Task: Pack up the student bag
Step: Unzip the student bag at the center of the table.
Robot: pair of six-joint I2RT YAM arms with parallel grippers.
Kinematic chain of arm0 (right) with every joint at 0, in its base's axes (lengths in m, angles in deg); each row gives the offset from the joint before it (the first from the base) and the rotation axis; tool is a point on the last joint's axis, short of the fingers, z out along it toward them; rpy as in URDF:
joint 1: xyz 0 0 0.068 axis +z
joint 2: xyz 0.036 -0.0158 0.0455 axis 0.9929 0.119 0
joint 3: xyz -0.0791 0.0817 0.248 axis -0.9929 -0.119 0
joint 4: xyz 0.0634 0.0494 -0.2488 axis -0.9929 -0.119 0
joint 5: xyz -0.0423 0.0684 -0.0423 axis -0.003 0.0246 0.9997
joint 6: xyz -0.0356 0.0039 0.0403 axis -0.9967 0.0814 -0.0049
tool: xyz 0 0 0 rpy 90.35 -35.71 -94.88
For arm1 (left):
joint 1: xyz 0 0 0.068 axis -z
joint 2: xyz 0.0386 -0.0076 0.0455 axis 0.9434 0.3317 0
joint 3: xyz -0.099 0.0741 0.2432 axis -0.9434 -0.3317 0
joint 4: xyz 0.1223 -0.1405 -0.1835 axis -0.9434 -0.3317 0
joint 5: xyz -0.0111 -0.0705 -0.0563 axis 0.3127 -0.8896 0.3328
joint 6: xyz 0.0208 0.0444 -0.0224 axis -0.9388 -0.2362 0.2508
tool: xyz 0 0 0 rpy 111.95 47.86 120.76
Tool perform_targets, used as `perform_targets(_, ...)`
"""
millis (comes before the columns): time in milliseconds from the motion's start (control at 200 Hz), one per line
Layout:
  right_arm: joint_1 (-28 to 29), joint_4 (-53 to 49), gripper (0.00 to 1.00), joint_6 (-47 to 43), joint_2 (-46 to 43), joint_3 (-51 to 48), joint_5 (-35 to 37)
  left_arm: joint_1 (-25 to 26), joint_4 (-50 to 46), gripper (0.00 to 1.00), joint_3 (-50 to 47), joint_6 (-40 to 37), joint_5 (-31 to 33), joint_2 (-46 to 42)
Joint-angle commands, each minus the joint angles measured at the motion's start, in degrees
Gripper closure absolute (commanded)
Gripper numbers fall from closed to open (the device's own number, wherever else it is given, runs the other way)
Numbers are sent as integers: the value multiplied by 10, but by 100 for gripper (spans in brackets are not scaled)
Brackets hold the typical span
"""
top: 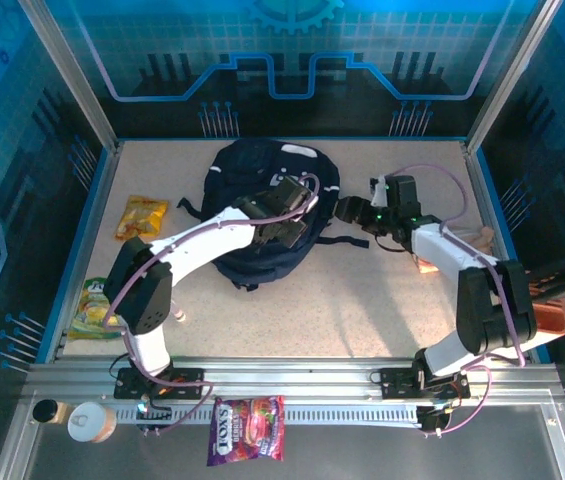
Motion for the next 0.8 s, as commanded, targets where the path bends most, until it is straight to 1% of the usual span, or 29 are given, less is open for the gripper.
perform_targets(0, 19, 53, 22, 7, 43, 46, -37, 0, 51, 100, -16, 23, -18, -51)
perform_targets(70, 23, 70, 23, 10, 80, 72, -43, -1, 60, 100, -30, 24, -19, -60)
perform_targets(195, 25, 88, 30, 16, 152, 136, -76, -2, 63, 100, -40, 24, -23, -65)
perform_targets(285, 26, 88, 36, 13, 200, 190, -89, -3, 60, 100, -41, 24, -24, -62)
perform_targets(460, 26, 75, 48, 3, 275, 264, -107, -3, 58, 100, -40, 25, -28, -56)
perform_targets(585, 26, 64, 49, -16, 305, 285, -111, -3, 57, 100, -37, 26, -20, -55)
perform_targets(705, 23, 52, 46, -39, 317, 288, -125, -7, 59, 100, -38, 27, -21, -55)
perform_targets(795, 23, 29, 44, -62, 317, 289, -155, -11, 60, 100, -39, 31, -23, -54)
